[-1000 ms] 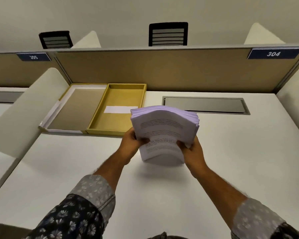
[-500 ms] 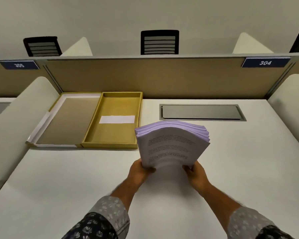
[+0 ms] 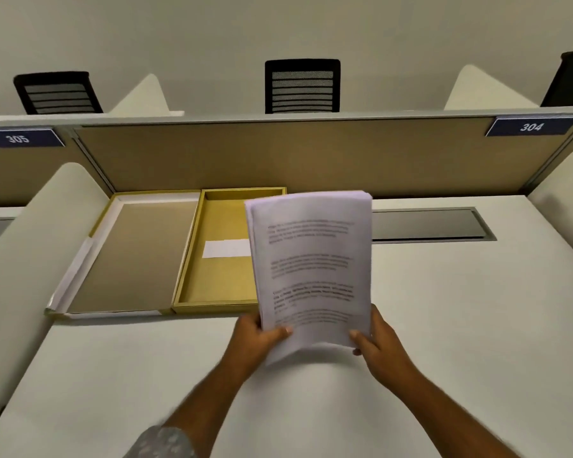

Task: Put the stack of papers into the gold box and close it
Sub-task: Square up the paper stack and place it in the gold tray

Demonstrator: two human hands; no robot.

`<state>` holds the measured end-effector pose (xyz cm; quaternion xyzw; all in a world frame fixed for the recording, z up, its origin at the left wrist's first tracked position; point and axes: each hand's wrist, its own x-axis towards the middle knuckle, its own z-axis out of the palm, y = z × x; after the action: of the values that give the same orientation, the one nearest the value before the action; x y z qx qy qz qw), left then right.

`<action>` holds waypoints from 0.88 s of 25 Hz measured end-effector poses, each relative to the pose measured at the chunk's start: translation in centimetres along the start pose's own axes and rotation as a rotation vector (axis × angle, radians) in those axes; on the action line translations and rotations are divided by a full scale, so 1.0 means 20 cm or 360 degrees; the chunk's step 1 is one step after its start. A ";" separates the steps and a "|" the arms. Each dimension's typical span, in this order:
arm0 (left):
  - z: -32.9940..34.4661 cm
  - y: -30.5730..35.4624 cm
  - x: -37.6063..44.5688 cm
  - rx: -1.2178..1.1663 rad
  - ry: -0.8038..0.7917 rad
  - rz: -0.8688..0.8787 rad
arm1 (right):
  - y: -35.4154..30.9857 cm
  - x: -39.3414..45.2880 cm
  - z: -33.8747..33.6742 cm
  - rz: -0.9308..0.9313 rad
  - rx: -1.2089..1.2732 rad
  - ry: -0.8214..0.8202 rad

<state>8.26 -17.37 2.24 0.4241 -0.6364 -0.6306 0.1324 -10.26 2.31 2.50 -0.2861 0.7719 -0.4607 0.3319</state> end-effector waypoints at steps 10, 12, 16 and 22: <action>-0.66 0.32 0.68 -0.0122 0.0230 -0.0163 | -0.59 0.71 0.57 0.0284 0.0143 -0.0050; -0.70 0.25 0.79 -0.0066 0.0214 -0.0272 | -0.60 0.80 0.64 0.0406 0.0162 -0.0114; -0.75 0.02 0.91 -0.0065 0.0247 -0.0453 | -0.50 0.94 0.77 0.0427 -0.0267 -0.0104; -0.70 -0.13 0.86 0.0056 0.0400 -0.0138 | -0.43 0.97 0.84 0.0348 -0.0611 -0.0051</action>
<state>8.57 -38.76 -4.12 0.5290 -0.6068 -0.5665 0.1763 -7.93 -24.49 -0.49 -0.2658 0.8665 -0.2619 0.3316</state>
